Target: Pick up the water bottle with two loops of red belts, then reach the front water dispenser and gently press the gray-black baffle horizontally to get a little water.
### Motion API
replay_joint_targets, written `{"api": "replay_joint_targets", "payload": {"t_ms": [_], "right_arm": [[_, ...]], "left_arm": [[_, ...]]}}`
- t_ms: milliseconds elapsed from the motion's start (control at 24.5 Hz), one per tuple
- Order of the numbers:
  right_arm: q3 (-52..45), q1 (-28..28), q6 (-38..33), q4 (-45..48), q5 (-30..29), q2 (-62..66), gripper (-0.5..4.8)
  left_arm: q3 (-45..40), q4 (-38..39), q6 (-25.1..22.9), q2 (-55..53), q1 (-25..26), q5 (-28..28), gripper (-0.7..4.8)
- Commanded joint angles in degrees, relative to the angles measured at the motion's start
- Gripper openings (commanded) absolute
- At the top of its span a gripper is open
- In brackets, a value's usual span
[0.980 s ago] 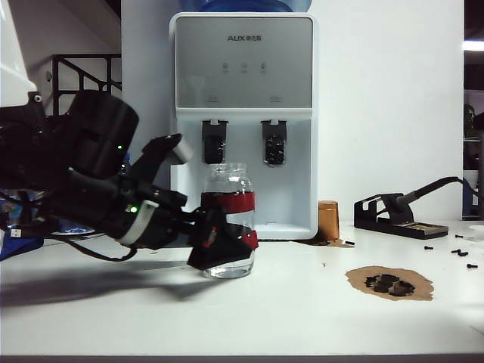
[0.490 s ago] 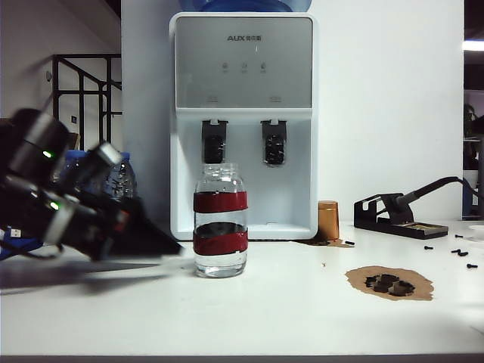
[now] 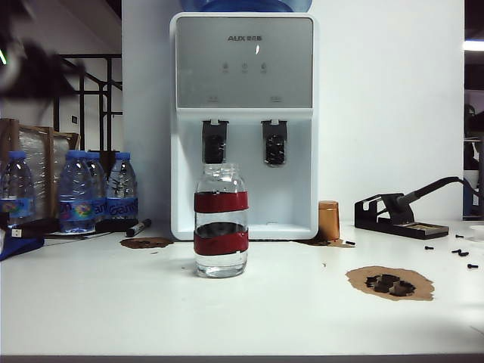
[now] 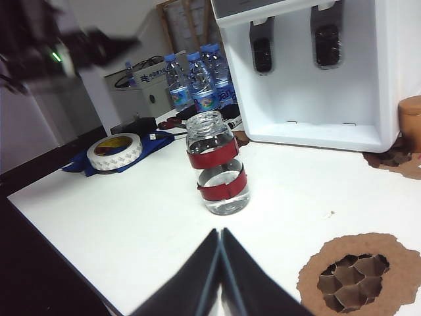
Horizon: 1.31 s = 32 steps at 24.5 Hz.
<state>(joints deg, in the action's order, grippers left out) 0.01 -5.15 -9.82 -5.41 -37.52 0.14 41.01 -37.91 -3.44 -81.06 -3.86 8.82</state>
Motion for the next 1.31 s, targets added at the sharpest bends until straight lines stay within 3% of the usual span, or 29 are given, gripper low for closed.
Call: {"api": "replay_joint_targets", "payload": {"t_ms": [41, 163, 327, 490, 653, 899, 1144, 1307], "right_arm": [[-0.24, -0.2, 0.22, 0.35, -0.44, 0.0, -0.02], [-0.24, -0.2, 0.22, 0.37, -1.33, 0.0, -0.02], [-0.26, -0.2, 0.22, 0.35, -1.53, 0.0, -0.02], [-0.26, -0.2, 0.22, 0.33, -1.51, 0.0, -0.02], [-0.24, -0.2, 0.22, 0.31, -1.51, 0.0, -0.02], [-0.26, -0.2, 0.0, 0.26, -1.49, 0.0, -0.02], [-0.26, -0.2, -0.07, 0.26, -1.49, 0.0, -0.02], [-0.26, -0.2, -0.04, 0.24, -0.79, 0.0, -0.02]], "left_arm": [[0.11, 19.28, 3.58, 13.84, -0.22, -3.96, -0.04], [0.09, 31.54, 5.18, 21.07, -0.24, -5.66, -0.04], [-0.28, 42.75, 6.47, 32.15, -0.22, -14.1, -0.04], [-6.73, 43.08, 6.23, 46.66, -0.39, -9.7, -0.04], [-12.74, 47.69, 4.61, 62.12, -0.37, -9.9, -0.04], [-15.34, 53.27, 3.39, 70.47, -0.37, -9.62, -0.04], [-20.28, 52.68, -0.96, 73.44, -0.37, -9.05, -0.04], [-25.73, 44.39, -2.86, 76.3, -0.37, -8.48, -0.04]]}}
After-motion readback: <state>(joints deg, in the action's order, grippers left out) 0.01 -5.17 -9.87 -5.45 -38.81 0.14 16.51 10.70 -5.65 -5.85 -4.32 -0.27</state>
